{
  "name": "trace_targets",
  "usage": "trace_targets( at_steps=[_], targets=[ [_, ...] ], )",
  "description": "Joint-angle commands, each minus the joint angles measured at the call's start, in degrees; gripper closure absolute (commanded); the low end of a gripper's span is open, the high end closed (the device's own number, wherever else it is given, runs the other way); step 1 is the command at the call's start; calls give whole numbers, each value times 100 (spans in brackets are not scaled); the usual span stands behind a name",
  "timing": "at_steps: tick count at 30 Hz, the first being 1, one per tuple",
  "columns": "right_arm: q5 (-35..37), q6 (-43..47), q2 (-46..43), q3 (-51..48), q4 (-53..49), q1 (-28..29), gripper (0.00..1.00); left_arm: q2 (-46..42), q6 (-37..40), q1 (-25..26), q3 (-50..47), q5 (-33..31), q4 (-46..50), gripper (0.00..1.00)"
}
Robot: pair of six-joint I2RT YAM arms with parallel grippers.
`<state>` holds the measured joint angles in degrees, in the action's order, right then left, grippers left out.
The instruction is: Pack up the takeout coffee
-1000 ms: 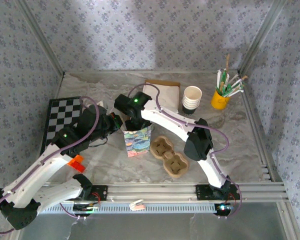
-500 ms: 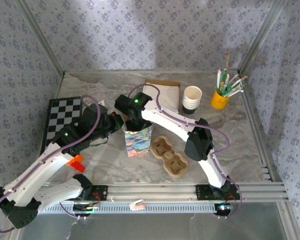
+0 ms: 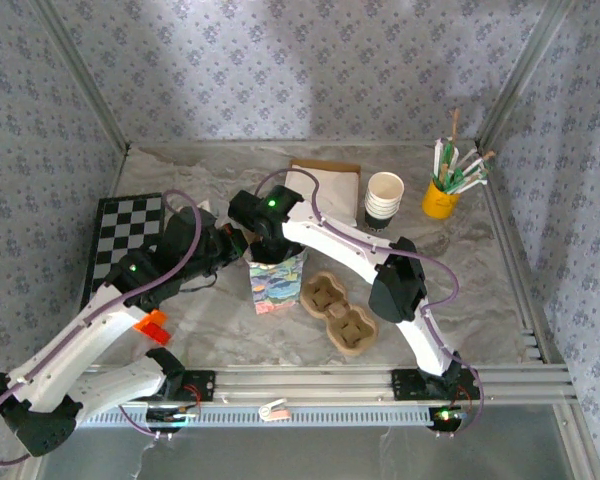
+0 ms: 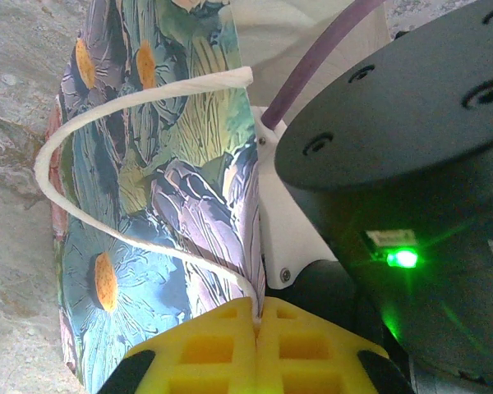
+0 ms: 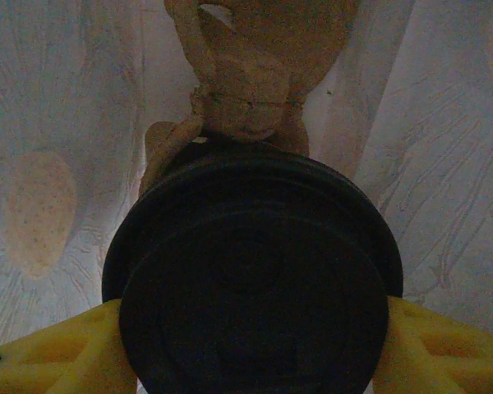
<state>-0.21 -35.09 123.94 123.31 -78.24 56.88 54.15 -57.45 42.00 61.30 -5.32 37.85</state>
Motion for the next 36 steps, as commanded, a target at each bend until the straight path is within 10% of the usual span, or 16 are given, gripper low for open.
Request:
trace_targets(
  at_steps=[1,36],
  targets=[
    [-187,66,196,151,-112,121,48,53,133,-33,144,154,144,100],
    [-121,72,448,-278,185,9,48,34,173,-17,235,230,268,94]
  ],
)
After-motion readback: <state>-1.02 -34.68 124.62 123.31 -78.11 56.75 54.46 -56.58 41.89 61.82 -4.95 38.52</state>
